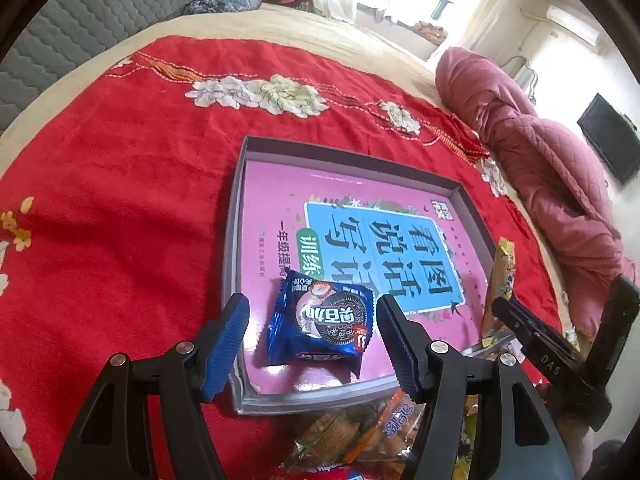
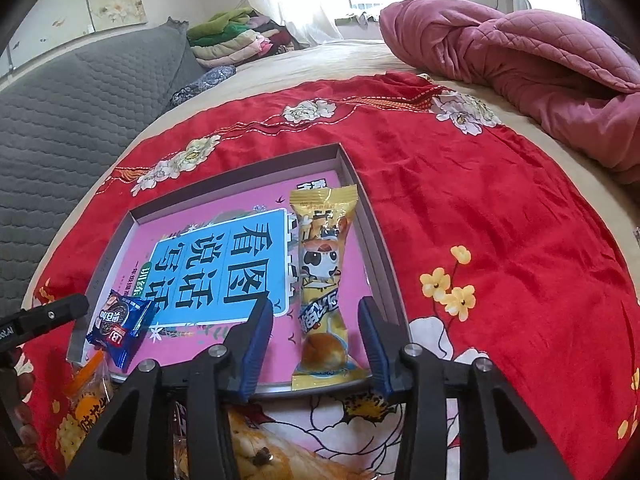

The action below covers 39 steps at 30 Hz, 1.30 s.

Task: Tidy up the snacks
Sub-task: 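Withdraw both open tools back toward the snack pile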

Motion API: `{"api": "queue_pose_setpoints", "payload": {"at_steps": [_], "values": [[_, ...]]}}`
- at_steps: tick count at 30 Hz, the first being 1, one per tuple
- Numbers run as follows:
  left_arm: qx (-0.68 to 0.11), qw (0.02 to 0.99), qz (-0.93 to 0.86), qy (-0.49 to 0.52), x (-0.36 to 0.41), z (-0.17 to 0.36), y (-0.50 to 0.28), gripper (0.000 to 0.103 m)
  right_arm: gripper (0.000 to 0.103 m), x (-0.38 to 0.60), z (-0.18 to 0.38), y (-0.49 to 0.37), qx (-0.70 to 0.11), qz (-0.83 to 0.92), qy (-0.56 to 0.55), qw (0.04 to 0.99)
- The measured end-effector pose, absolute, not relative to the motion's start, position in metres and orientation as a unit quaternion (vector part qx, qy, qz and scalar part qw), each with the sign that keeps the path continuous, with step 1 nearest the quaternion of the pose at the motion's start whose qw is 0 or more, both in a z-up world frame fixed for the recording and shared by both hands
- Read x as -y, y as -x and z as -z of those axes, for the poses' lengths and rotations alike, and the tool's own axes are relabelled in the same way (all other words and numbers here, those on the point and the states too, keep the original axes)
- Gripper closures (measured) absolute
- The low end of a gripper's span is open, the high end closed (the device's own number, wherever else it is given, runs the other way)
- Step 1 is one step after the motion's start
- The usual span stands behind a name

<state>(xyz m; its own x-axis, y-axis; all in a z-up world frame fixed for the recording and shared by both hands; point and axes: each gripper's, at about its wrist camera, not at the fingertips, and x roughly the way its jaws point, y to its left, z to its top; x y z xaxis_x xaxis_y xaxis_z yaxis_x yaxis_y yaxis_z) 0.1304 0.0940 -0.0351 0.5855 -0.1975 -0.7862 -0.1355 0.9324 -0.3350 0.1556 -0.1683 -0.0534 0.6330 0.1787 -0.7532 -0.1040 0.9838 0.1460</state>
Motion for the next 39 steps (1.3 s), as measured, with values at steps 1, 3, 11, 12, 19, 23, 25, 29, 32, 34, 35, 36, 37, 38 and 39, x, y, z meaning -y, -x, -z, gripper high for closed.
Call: {"api": "queue_pose_setpoints", "payload": {"at_steps": [1, 3, 11, 12, 19, 23, 25, 29, 32, 34, 35, 36, 37, 38, 39], "values": [[-0.453, 0.872, 0.017, 0.183, -0.095, 0.033, -0.130, 0.035, 0.053, 0.169, 0.053, -0.155, -0.420, -0.078, -0.047, 0.903], [-0.451, 0.874, 0.016, 0.182, -0.096, 0.031, -0.128, 0.035, 0.052, 0.171, 0.052, -0.155, -0.419, -0.074, -0.051, 0.903], [-0.451, 0.873, 0.018, 0.181, -0.103, 0.026, -0.123, 0.030, 0.051, 0.178, 0.042, -0.153, -0.407, -0.069, -0.062, 0.909], [-0.451, 0.874, 0.017, 0.182, -0.104, 0.025, -0.122, 0.030, 0.051, 0.180, 0.040, -0.153, -0.405, -0.068, -0.064, 0.910], [-0.448, 0.876, 0.014, 0.178, -0.107, 0.019, -0.115, 0.030, 0.046, 0.185, 0.022, -0.144, -0.386, -0.077, -0.070, 0.917], [-0.445, 0.878, 0.015, 0.174, -0.105, 0.015, -0.112, 0.030, 0.046, 0.186, 0.013, -0.139, -0.376, -0.083, -0.067, 0.921], [-0.443, 0.880, 0.018, 0.172, -0.105, 0.013, -0.111, 0.029, 0.045, 0.187, 0.009, -0.136, -0.373, -0.088, -0.069, 0.921], [-0.440, 0.881, 0.019, 0.174, -0.107, 0.009, -0.107, 0.029, 0.045, 0.188, 0.003, -0.130, -0.368, -0.097, -0.062, 0.923], [-0.439, 0.880, 0.019, 0.177, -0.109, 0.006, -0.102, 0.029, 0.045, 0.189, -0.001, -0.123, -0.366, -0.101, -0.063, 0.923], [-0.440, 0.880, 0.020, 0.178, -0.110, 0.005, -0.098, 0.029, 0.043, 0.191, -0.003, -0.117, -0.367, -0.105, -0.062, 0.922], [-0.440, 0.880, 0.019, 0.177, -0.110, 0.005, -0.096, 0.029, 0.043, 0.191, -0.004, -0.114, -0.368, -0.107, -0.062, 0.922], [-0.441, 0.880, 0.018, 0.177, -0.110, 0.005, -0.094, 0.029, 0.042, 0.191, -0.005, -0.111, -0.368, -0.110, -0.059, 0.921], [-0.442, 0.879, 0.017, 0.178, -0.111, 0.005, -0.092, 0.029, 0.042, 0.191, -0.006, -0.109, -0.368, -0.112, -0.057, 0.921], [-0.443, 0.878, 0.016, 0.179, -0.111, 0.005, -0.090, 0.029, 0.041, 0.191, -0.006, -0.106, -0.369, -0.114, -0.055, 0.921], [-0.444, 0.878, 0.015, 0.180, -0.112, 0.005, -0.088, 0.029, 0.040, 0.190, -0.006, -0.103, -0.370, -0.116, -0.054, 0.920]]}}
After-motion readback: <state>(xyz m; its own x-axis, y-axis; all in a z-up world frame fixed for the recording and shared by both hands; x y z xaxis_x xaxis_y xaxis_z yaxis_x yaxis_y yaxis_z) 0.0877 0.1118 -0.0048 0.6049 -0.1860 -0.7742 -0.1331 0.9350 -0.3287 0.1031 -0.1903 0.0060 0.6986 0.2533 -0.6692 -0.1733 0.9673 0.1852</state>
